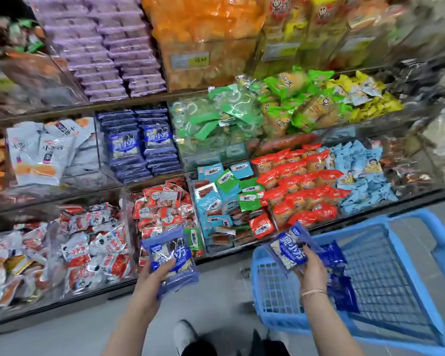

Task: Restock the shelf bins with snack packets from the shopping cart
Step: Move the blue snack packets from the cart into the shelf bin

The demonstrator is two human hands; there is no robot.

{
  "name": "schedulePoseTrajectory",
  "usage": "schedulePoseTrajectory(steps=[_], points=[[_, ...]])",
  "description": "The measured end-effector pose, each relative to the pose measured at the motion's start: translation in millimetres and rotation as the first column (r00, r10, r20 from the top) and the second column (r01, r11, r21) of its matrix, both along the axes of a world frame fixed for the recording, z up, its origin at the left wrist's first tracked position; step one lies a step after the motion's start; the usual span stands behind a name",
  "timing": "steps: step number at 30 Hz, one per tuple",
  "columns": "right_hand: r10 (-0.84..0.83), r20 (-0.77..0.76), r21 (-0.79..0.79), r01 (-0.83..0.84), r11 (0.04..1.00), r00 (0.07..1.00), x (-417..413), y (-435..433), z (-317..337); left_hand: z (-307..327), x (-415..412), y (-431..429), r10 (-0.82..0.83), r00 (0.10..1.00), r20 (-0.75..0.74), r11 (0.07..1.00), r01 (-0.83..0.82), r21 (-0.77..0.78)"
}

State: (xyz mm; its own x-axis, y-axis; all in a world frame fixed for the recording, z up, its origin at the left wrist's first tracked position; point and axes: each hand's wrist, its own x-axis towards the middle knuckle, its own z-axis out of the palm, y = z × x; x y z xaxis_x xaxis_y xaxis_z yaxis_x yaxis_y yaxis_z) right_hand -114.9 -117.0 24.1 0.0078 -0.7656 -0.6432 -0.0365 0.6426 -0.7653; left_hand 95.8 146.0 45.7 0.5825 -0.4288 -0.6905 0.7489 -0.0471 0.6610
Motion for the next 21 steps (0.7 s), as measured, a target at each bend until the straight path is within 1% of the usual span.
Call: schedulePoseTrajectory(steps=[2, 4, 7, 9, 11, 13, 16, 21], points=[[-0.034, 0.096, 0.055, 0.029, 0.998, 0.995, 30.4, 25.0, 5.9, 9.6, 28.2, 19.0, 0.004, 1.000, 0.026, 1.000, -0.005, 0.021], [-0.017, 0.221, 0.123, -0.011, 0.992, 0.975, 59.2, 43.4, 13.2, 16.7, 53.4, 29.3, 0.005, 0.998, 0.063, 0.999, -0.008, 0.044], [0.101, 0.343, 0.187, -0.173, 0.967, 0.934, 101.4, 56.7, 22.5, 18.3, 87.3, 33.8, 0.041, 0.996, 0.075, 0.998, -0.044, 0.040], [0.193, 0.392, 0.195, -0.286, 0.938, 0.899, 129.3, 62.0, 33.2, 21.8, 105.6, 30.6, 0.065, 0.996, 0.059, 0.997, -0.067, 0.033], [0.310, 0.366, 0.168, -0.390, 0.906, 0.878, 159.7, 64.9, 44.8, 25.2, 122.4, 26.9, 0.088, 0.995, 0.044, 0.996, -0.089, 0.008], [0.390, 0.302, 0.144, -0.446, 0.883, 0.870, 186.7, 68.4, 53.8, 30.9, 137.2, 24.2, 0.082, 0.995, 0.048, 0.997, -0.082, 0.002], [0.526, 0.323, 0.074, -0.576, 0.814, 0.786, 231.4, 69.3, 67.5, 37.1, 159.2, 24.6, 0.116, 0.991, 0.062, 0.993, -0.115, -0.015], [0.631, 0.354, -0.028, -0.667, 0.745, 0.690, 307.9, 72.1, 96.1, 47.2, 203.4, 25.6, 0.192, 0.978, 0.076, 0.979, -0.186, -0.080]])
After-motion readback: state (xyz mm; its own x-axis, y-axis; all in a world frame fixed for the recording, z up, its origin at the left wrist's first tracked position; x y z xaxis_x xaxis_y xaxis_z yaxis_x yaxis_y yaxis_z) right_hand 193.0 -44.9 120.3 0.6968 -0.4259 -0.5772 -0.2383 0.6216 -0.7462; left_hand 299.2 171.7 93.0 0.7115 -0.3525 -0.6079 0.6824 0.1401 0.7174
